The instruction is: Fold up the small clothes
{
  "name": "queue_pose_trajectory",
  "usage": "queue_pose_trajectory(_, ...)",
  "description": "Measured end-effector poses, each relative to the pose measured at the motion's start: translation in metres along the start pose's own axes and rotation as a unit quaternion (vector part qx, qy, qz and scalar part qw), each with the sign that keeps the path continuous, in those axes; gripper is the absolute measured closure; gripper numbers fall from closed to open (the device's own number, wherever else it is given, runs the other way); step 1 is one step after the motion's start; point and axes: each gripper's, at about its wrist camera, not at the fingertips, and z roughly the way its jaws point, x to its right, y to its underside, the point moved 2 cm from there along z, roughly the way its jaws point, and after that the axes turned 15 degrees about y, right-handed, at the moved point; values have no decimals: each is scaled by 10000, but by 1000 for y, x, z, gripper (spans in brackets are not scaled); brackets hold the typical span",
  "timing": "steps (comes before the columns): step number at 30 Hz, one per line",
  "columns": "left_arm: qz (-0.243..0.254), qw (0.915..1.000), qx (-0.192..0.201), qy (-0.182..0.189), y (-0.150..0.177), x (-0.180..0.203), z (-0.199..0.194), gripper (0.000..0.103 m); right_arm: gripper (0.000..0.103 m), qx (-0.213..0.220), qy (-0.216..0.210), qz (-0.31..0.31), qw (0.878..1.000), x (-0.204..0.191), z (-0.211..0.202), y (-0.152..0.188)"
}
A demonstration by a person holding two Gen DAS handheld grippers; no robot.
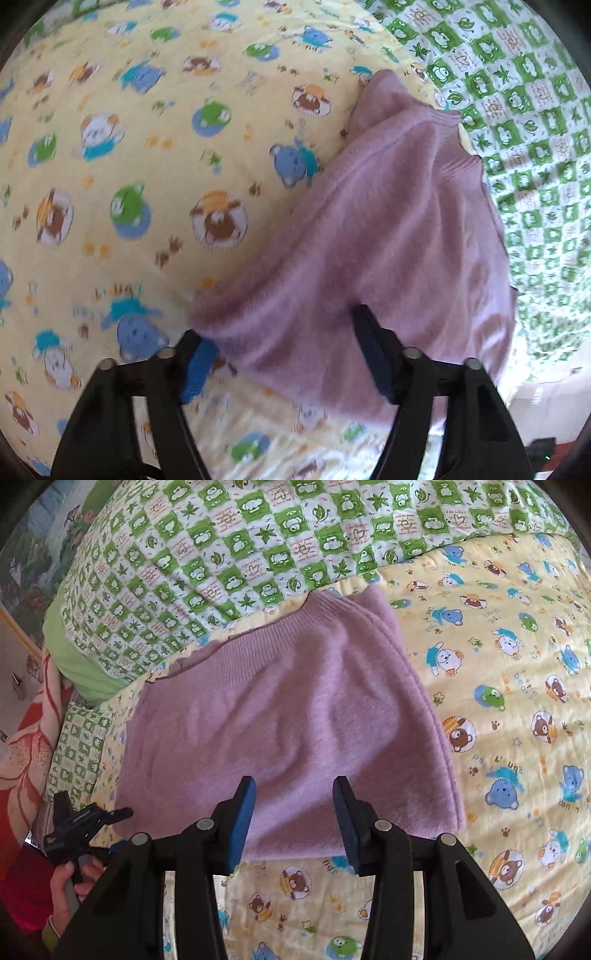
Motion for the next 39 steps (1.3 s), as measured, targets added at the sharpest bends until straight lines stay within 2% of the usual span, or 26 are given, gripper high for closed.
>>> queue_pose_trajectory(1,80,10000,30,-44,-2,3,2,51,58,-11,-18,5,10000,-1,0,1)
queue_pose_trajectory(2,168,9998,27,-39,-4,7,4,70,58,-17,-26,6,10000,0,0,1)
queue_pose_trajectory(3,233,9997,-21,29,-6,9,4,79,58,-14,-33,7,10000,1,0,1)
queue_pose_trajectory(4,296,9995,-74,127,-8,13,5,82,58,-5,-32,14,10000,2,-1,2)
queue_pose_trajectory(8,929,9951,120,330,-5,50,-12,87,58,9,-1,120,9999,12,-3,2)
queue_pose_trajectory(11,1607,9840,145,756,4,99,-21,88,58,24,-21,240,9997,20,-3,0)
queue_pose_trajectory(14,2249,9673,-16,1174,24,148,-22,89,58,46,-80,337,9994,26,-4,-4)
queue_pose_trajectory(17,2857,9447,-392,1561,55,193,-5,92,58,66,-213,440,9988,31,-4,-13)
queue_pose_trajectory(20,3318,9262,-810,1595,89,219,25,94,58,98,-272,466,9985,34,-3,-23)
queue_pose_trajectory(22,3441,9206,-1113,1475,110,222,50,94,58,97,-330,441,9984,33,0,-32)
queue_pose_trajectory(24,3407,9198,-1385,1370,122,217,74,95,58,47,-431,362,9984,31,5,-41)
queue_pose_trajectory(29,3188,9271,-1472,1311,124,200,86,95,58,-279,-845,103,9960,7,33,-65)
queue_pose_trajectory(31,3098,9296,-1468,1353,118,198,86,95,51,-389,-1152,-30,9926,-13,47,-76)
queue_pose_trajectory(32,3057,9306,-1466,1381,116,196,85,95,41,-440,-1272,-113,9908,-25,54,-81)
queue_pose_trajectory(33,3018,9315,-1464,1408,114,194,84,95,35,-475,-1365,-186,9893,-34,60,-85)
queue_pose_trajectory(36,2943,9322,-1447,1532,110,194,76,95,35,-635,-1662,-478,9829,-69,84,-97)
queue_pose_trajectory(39,2909,9322,-1452,1590,108,195,71,95,35,-996,-1921,-665,9740,-101,114,-106)
